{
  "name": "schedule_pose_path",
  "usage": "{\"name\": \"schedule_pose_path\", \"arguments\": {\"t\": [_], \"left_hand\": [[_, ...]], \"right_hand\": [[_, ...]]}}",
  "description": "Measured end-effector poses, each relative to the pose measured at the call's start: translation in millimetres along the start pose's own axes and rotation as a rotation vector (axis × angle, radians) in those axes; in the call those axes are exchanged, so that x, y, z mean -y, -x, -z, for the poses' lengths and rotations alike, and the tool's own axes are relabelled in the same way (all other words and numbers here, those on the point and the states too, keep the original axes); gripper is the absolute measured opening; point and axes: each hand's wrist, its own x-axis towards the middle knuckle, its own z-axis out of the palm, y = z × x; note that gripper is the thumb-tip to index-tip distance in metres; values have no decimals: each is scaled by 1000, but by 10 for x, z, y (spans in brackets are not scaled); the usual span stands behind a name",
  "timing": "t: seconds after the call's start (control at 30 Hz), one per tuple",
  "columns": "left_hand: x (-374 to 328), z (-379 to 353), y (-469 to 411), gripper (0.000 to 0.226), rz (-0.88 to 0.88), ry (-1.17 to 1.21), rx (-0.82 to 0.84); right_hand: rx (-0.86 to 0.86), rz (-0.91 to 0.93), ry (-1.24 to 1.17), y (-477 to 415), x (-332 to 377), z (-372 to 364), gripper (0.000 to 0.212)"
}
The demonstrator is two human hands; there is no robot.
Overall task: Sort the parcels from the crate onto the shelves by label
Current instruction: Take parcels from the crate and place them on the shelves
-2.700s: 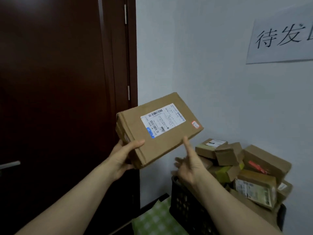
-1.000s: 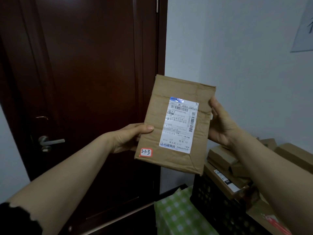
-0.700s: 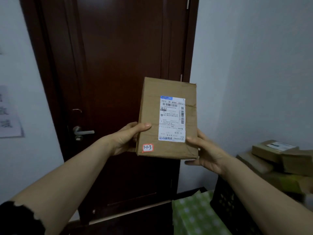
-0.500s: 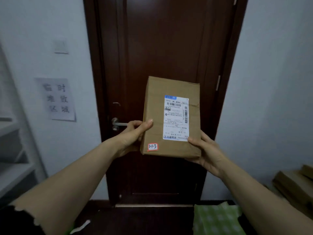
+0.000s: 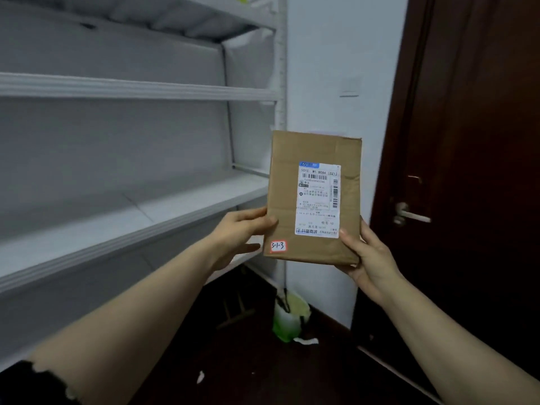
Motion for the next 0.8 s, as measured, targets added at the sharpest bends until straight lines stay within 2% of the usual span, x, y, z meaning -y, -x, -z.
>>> {"name": "schedule_pose_path", "arguments": {"t": [0.17,0.47,0.63,0.8], "left_hand": [[93,1186,551,61,-52,-32,-179],[-92,3347,1460,63,-201,-10,-493],[-391,4067,1613,83,-292,-113,-544],[-747,4474,1453,80,-455,-173,-657]], "right_hand": [[188,-14,-11,-118,-351,-1278,53],[442,70,-97,-80,-810,-3898,68],[513,103,-202,-182,-741,-4831,73],[523,242,-202,-494,-530,-5472,66]]}}
